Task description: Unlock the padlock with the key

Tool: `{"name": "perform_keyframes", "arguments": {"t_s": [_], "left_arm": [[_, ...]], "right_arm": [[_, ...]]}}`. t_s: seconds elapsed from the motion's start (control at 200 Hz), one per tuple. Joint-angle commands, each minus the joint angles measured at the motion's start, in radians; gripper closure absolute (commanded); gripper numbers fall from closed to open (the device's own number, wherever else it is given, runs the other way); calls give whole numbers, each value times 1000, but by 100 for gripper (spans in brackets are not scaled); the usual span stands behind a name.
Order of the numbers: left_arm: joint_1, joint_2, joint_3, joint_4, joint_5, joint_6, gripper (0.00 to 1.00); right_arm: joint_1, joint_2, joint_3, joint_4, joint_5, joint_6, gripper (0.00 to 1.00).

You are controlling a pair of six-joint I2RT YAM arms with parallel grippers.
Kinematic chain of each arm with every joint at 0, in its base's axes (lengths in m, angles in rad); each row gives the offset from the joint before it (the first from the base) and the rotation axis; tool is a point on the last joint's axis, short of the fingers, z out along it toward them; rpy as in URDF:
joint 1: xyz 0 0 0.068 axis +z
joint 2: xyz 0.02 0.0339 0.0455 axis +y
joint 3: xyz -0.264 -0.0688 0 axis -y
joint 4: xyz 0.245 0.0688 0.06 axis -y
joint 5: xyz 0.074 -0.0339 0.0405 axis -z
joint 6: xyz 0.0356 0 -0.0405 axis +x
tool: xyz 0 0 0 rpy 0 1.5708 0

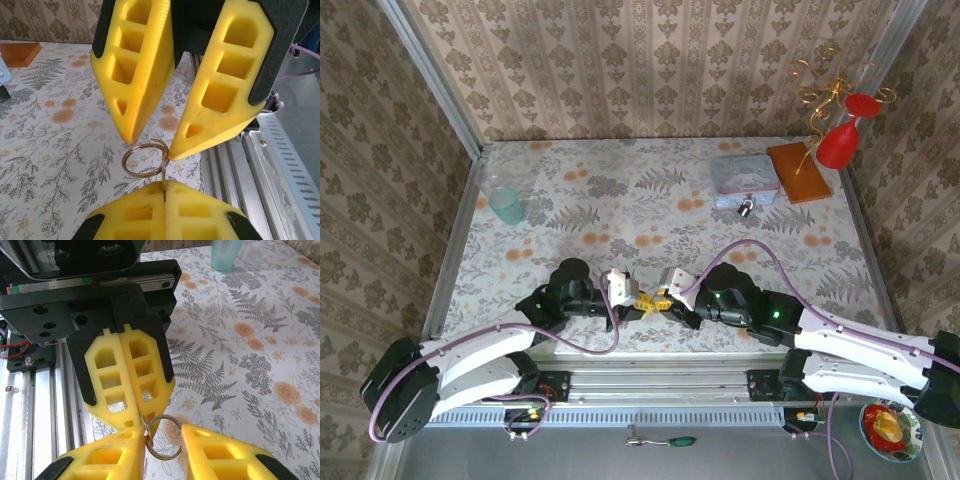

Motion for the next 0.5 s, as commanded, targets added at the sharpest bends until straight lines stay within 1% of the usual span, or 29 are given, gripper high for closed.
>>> {"name": "perform_keyframes", "arguments": {"t_s": [0.0,0.27,0.42,0.495], "left_arm": [[-11,6,13,-14,43,28,100],[-12,10,18,-17,50,29,100],[-12,10,18,-19,53,29,100],[-12,10,19,-20,54,29,100]], "right_arm": [[5,13,39,-32,-13,-22,72],[5,28,48,-40,-27,-33,69],[6,42,47,-49,-65,-39,69],[6,45,46,-46,-64,-38,72]]}}
